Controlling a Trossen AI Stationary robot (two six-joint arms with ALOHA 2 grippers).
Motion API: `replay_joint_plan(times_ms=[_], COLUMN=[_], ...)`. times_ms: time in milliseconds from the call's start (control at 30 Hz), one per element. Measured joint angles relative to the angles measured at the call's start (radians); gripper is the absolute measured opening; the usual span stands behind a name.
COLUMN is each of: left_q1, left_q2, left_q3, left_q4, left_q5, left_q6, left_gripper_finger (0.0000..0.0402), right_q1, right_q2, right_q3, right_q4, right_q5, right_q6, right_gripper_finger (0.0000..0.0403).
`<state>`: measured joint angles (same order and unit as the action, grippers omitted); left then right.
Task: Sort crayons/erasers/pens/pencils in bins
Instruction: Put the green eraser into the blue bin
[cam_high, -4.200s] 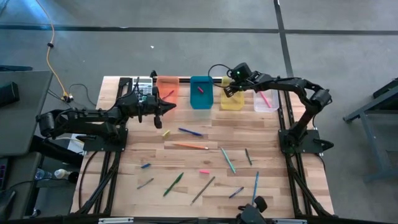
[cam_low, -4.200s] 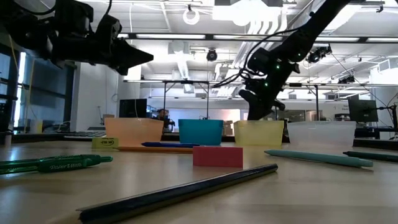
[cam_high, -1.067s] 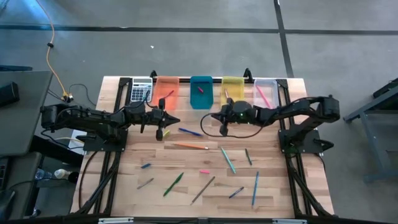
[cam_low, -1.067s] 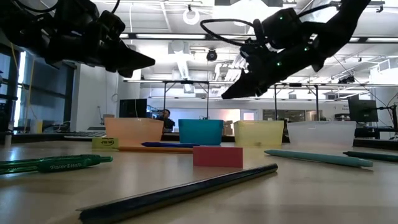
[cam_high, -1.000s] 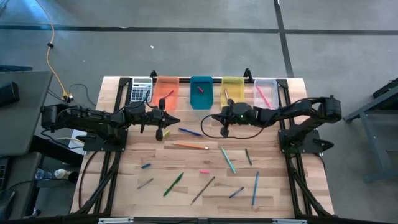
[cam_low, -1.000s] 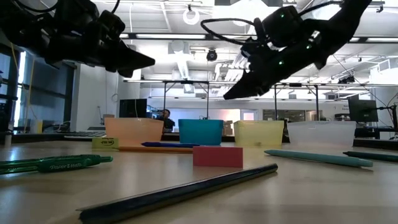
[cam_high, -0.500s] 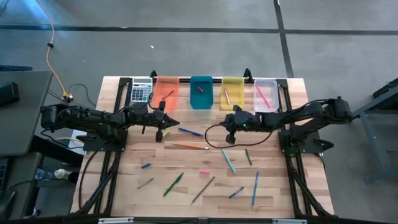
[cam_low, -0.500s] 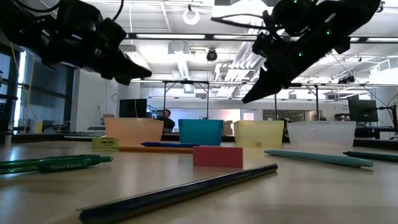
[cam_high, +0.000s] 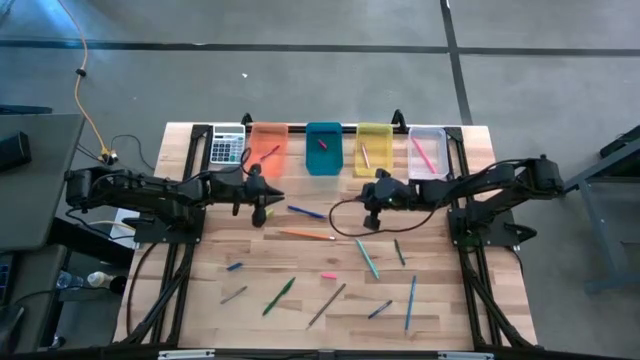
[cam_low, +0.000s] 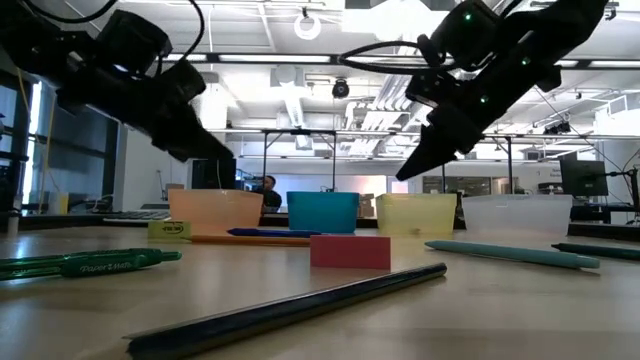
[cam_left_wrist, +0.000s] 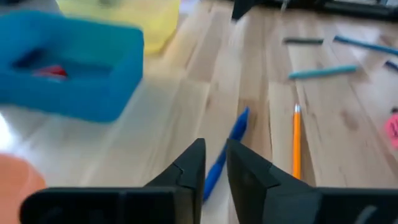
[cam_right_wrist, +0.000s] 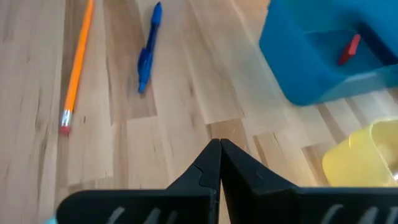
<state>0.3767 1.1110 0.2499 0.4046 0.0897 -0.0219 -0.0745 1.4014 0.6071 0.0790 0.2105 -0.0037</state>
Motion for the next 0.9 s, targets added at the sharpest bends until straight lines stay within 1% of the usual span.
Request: replay_joint_plan(times_ms=[167, 267, 400, 533, 633, 767, 833, 900], left_q1=[0.0, 0.0, 0.0, 0.0, -0.001, -0.019, -0.032, -0.047], left_q2=[0.0, 0.0, 0.0, 0.0, 0.0, 0.0, 0.0, 0.0], left_q3=[0.052, 0.075, 0.111, 0.18, 0.225, 0.275, 0.287, 0.287], left_q4=[-0.158, -0.179, -0.223, -0.392, -0.526, -0.73, -0.783, -0.794], left_q5=[-0.044, -0.057, -0.05, -0.07, -0.091, -0.079, -0.079, -0.077], left_q6=[-0.011, -0.011, -0.021, -0.024, -0.084, -0.15, -0.179, -0.231], left_gripper_finger=[0.0085, 0.0099, 0.0108, 0.0109, 0.0109, 0.0112, 0.012, 0.0133], right_q1=[-0.008, -0.012, -0.018, -0.026, -0.034, -0.05, -0.061, -0.075], right_q2=[0.0, 0.0, 0.0, 0.0, 0.0, 0.0, 0.0, 0.0], right_q3=[0.0, 0.0, 0.0, 0.0, 0.0, 0.0, 0.0, 0.0], right_q4=[-0.028, -0.023, 0.038, 0.053, 0.053, 0.06, 0.067, 0.076], right_q5=[0.0, 0.001, 0.0, 0.0, 0.0, 0.0, 0.0, 0.0], right_q6=[-0.03, -0.03, -0.031, -0.06, -0.089, -0.126, -0.133, -0.131], right_gripper_finger=[0.0, 0.0, 0.0, 0.0, 0.0, 0.0, 0.0, 0.0])
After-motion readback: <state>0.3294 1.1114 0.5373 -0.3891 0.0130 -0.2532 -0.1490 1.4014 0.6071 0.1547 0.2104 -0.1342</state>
